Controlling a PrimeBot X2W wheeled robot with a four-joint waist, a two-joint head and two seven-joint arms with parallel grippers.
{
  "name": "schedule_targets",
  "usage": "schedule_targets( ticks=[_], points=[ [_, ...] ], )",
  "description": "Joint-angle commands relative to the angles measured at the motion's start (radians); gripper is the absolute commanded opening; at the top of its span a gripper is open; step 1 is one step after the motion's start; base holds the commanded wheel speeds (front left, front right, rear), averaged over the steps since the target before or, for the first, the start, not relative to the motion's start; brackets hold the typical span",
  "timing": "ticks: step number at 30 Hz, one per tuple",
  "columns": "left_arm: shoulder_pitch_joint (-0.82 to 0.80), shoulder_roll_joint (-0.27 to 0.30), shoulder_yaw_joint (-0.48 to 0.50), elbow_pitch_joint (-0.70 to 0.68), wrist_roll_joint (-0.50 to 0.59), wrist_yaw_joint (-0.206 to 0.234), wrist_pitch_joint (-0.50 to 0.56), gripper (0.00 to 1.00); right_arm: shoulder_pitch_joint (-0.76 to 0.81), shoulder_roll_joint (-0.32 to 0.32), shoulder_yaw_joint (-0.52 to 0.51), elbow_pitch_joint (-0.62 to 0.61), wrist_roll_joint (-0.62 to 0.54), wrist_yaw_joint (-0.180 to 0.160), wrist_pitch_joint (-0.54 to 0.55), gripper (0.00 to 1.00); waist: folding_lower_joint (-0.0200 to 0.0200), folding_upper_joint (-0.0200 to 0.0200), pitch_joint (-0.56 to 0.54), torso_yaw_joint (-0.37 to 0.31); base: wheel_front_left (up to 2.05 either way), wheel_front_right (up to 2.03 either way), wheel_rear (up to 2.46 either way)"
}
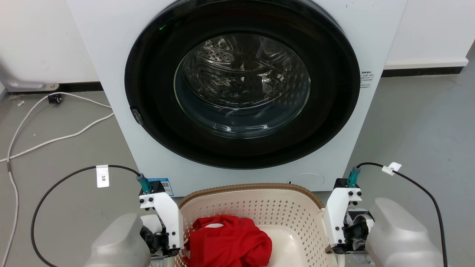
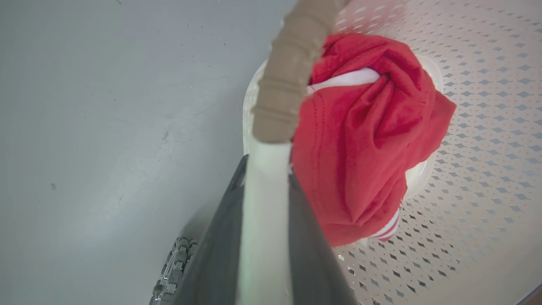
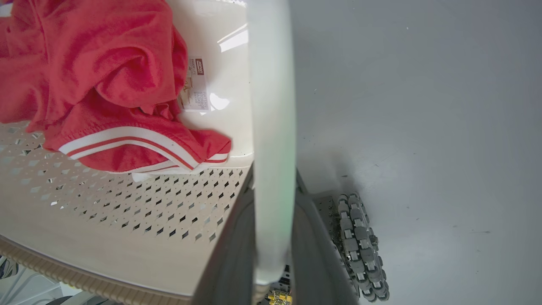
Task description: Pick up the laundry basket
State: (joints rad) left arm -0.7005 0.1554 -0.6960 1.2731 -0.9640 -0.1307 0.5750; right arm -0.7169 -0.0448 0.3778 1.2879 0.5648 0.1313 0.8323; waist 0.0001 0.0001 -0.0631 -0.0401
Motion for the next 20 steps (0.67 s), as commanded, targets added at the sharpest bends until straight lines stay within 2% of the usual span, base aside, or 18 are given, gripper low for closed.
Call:
schedule_targets(
  ticks=[1,20],
  points=[
    [0.004,0.012,-0.002,0.004,-0.004,0.001,-0.003,0.00,0.008,-0.010,0.001,0.003,-0.004,-0.001,0.005,0.00,-0.0001,-0.0001,0.000,-0.001,0.00,0.00,0.00],
    [0.010,0.012,-0.017,0.009,-0.020,0.001,-0.001,0.00,0.014,-0.010,-0.024,0.003,-0.021,-0.001,0.030,0.00,-0.0001,-0.0001,-0.003,-0.001,0.00,0.00,0.00]
  ],
)
